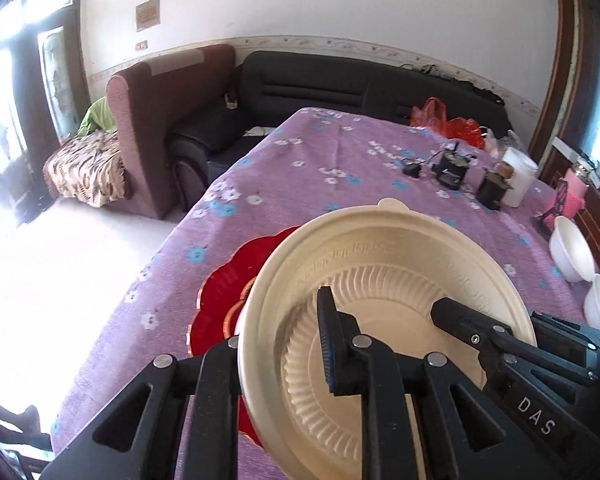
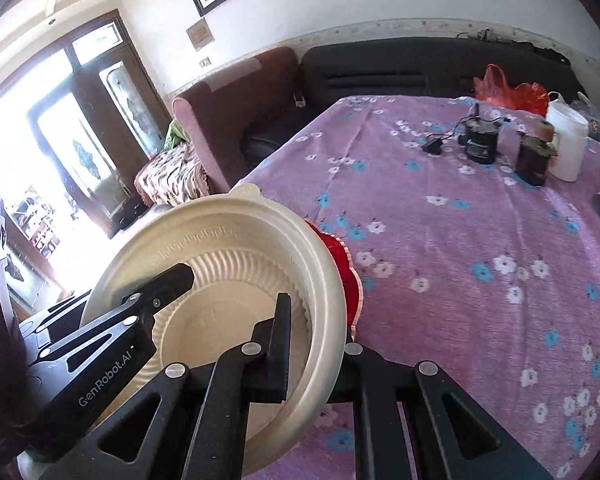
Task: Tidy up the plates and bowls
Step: 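Lift the beige bowl and carry it over the stacked red plates, then lower the beige bowl into the white bowl and open the right gripper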
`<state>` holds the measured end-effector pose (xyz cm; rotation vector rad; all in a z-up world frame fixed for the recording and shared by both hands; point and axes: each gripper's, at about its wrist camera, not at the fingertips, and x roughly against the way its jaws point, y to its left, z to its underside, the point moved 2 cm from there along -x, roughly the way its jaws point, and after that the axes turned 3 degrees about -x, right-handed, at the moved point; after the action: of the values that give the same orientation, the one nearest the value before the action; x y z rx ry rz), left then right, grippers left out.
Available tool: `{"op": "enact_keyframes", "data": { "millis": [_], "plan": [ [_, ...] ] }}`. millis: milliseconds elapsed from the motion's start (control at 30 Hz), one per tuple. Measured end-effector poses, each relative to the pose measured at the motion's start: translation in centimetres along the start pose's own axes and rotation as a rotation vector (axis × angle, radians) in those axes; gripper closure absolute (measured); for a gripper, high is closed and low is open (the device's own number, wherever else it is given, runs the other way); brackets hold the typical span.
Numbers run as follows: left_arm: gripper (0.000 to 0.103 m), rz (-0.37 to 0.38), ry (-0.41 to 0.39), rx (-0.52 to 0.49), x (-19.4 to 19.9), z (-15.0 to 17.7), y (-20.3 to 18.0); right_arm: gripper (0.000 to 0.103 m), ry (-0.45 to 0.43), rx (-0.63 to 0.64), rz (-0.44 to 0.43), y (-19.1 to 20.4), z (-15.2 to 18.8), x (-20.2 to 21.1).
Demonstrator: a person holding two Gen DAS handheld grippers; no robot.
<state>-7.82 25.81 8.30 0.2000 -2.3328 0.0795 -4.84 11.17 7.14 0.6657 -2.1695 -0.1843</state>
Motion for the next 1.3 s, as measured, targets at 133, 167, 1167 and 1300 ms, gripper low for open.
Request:
{"op": "enact_keyframes", "data": {
  "millis": [133,167,1167,1300],
  "plan": [
    [0.085,-0.005,0.05,0.031,-2.5,0.6,2.3,0.092,0.064,0.002,0.032,1.7,0.3,-4.1],
    [0.085,0.001,0.058,0.036,-2.9,0.6,2.6,0.092,0.071,0.008,0.042,1.8,0.5,-4.8],
    [0.032,0.062,-0.061,0.15,2.4,1.0,5.6,0.053,-0.073,0.077,0.105,2.3,-0.7,-4.3],
    [0.028,0.054,-0.091,0.143,4.2,1.4,5.4,0.043,-0.122,0.058,0.079,2.2,-0.8,-2.8]
  ]
}}
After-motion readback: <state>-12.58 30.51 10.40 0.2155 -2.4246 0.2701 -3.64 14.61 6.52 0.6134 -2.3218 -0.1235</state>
